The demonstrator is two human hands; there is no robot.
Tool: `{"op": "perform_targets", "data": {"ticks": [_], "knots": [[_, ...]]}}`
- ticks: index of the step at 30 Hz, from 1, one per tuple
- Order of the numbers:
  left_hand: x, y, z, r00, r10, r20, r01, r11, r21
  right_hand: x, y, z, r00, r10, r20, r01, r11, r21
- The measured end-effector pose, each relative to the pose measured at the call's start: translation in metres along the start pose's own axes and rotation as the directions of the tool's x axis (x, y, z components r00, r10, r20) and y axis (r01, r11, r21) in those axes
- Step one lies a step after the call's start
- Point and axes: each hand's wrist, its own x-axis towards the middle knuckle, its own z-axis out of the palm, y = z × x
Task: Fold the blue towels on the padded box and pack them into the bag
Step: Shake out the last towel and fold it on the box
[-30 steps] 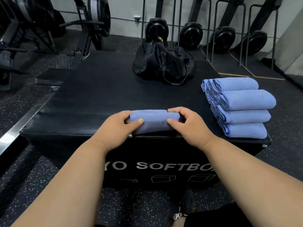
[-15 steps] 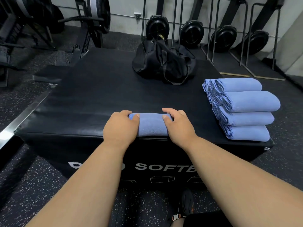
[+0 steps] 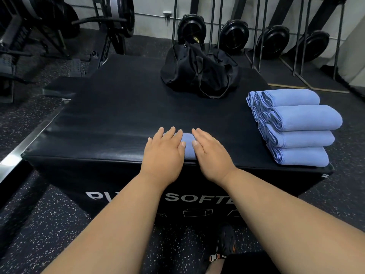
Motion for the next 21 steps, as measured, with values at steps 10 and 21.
{"op": "perform_targets", "data": {"ticks": [10, 21], "knots": [[0.002, -0.001, -0.005, 0.991, -0.111, 0.070, 0.110, 0.994, 0.026, 0.002, 0.000, -0.003, 1.000, -0.014, 0.027, 0.017, 0.991, -0.136], [-0.005, 0.001, -0.006, 0.994, -0.087, 0.066, 0.088, 0.996, -0.012, 0.000, -0.002, -0.003, 0.998, 0.051, -0.019, -0.051, 0.999, 0.006]]}}
